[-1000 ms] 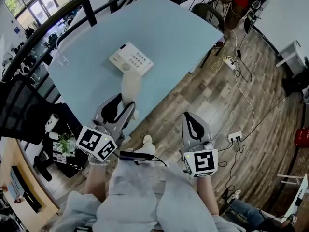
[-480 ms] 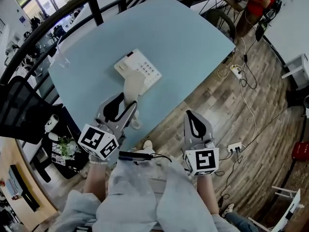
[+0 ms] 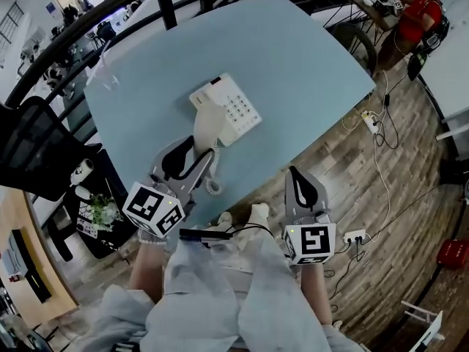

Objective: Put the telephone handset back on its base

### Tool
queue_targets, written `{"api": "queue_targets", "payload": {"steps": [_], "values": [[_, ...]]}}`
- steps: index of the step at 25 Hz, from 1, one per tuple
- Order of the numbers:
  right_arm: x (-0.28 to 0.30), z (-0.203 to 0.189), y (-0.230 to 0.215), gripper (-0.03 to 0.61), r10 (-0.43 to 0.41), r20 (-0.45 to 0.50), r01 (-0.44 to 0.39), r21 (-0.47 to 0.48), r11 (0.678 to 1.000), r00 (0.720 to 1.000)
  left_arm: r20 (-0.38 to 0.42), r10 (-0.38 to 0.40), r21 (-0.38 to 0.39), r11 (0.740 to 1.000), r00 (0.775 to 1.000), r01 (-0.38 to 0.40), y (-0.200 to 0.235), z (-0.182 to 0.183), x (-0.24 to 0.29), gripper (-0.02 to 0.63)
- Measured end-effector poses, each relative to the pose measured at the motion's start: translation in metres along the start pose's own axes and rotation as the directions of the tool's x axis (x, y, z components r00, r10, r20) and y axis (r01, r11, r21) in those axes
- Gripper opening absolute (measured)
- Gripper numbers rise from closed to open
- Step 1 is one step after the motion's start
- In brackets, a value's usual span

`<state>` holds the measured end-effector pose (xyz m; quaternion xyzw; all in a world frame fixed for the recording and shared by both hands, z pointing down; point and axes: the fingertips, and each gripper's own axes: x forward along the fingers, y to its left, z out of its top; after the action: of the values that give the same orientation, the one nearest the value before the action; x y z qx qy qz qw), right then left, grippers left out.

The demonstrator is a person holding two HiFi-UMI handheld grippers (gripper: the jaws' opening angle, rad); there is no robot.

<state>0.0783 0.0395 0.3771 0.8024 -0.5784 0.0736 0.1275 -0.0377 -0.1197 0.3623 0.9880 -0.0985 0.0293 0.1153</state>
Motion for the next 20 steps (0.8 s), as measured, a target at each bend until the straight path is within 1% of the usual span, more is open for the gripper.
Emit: {"api": "queue_targets", "payload": {"steps": [3,10,15,20], "values": [[0.013,0.001,-0.003,0.007,0.022,0.000,-0.022,-0.008,1.000,1.000,0.004,0.025,-0.002,1.000,1.000,-0.025,0.007,-0.003,0.002,0.189],[0.048,0.003,-0.018,0.006,0.096,-0.002,-0.096,-0.021,0.995,0.995,-0.012,0.118,-0.037,0.992,0.993,-0.118,0.024,-0.009,0.013,0.189],[0.068,0.006,-0.025,0.006,0.169,-0.007,-0.169,-0.039,0.985,0.986,-0.023,0.192,-0.055,0.980,0.981,-0.193,0.031,-0.014,0.021,0.189],[0.092,0.012,-0.034,0.006,0.243,-0.007,-0.243,-0.058,0.968,0.970,-0.031,0.263,-0.076,0.962,0.964,-0.264,0.039,-0.016,0.032,0.189]]}}
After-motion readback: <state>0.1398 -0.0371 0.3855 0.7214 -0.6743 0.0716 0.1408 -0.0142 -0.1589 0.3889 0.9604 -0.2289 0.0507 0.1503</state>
